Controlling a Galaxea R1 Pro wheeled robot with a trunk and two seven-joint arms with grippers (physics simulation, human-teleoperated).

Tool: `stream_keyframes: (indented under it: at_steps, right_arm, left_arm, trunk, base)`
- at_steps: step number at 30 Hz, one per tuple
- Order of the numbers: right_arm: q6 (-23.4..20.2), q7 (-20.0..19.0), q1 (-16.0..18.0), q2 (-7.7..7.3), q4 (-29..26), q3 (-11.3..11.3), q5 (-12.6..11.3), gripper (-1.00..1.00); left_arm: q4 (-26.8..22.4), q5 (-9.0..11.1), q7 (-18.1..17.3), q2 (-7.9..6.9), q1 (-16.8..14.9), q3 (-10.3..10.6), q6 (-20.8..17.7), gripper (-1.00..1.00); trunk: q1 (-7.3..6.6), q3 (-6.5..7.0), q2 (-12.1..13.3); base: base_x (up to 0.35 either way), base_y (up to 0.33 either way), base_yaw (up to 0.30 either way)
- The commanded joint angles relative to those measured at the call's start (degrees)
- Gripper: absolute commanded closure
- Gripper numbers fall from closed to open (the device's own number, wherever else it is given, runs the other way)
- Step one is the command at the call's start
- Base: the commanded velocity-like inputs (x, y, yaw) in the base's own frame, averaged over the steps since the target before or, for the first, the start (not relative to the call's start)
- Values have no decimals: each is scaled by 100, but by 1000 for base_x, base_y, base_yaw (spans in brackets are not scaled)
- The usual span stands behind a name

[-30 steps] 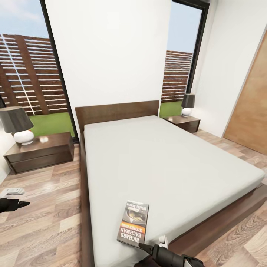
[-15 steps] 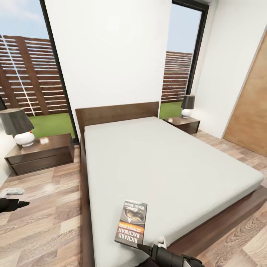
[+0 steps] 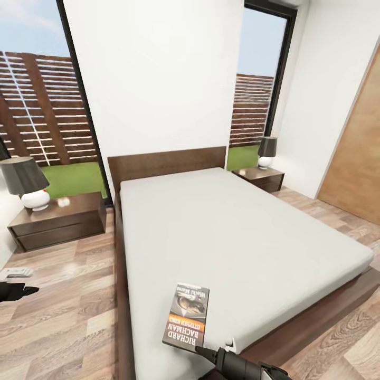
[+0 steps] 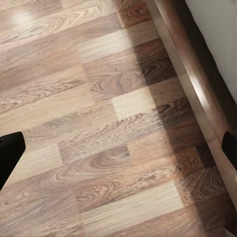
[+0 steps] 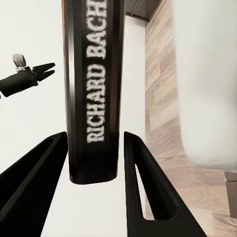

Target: In the bedroom, move the book from the bed onto either nightstand, and place the two sandals side by side next to the bed.

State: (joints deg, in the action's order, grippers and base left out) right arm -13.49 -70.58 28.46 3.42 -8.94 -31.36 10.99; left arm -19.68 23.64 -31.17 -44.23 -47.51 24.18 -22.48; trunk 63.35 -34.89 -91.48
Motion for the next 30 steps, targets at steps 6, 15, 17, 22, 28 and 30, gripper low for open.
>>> stream_keyframes:
  at_steps: [6,15,17,22,28,30]
  right_arm:
    - [48,-61,1,8,-14,-54,49,100]
    - [183,-69,1,18,-5,-60,44,100]
    - [189,-69,1,21,-4,-61,44,100]
    - [207,-68,0,31,-3,-63,44,100]
    - [220,-62,-6,29,-3,-70,38,100]
    - [220,-59,-6,28,-3,-71,37,100]
  left_arm:
    - [-8,53,11,-6,-4,22,-46,-100]
    - [-8,53,14,-6,-4,15,-46,-100]
    - [-9,53,14,-6,-4,15,-46,-100]
    - [-10,53,12,-6,-4,11,-46,-100]
    - [-10,53,13,-6,-4,2,-46,-100]
    - [-10,53,14,-6,-4,-1,-46,-100]
  trunk:
    - [-133,102,239]
    - [-330,264,600]
    - [-374,300,680]
    - [-484,389,881]
    - [-616,497,1121]
    - [-660,533,1202]
  base:
    - [0,0,0]
    - [0,0,0]
    - [0,0,0]
    - [0,0,0]
    - [0,0,0]
    - [0,0,0]
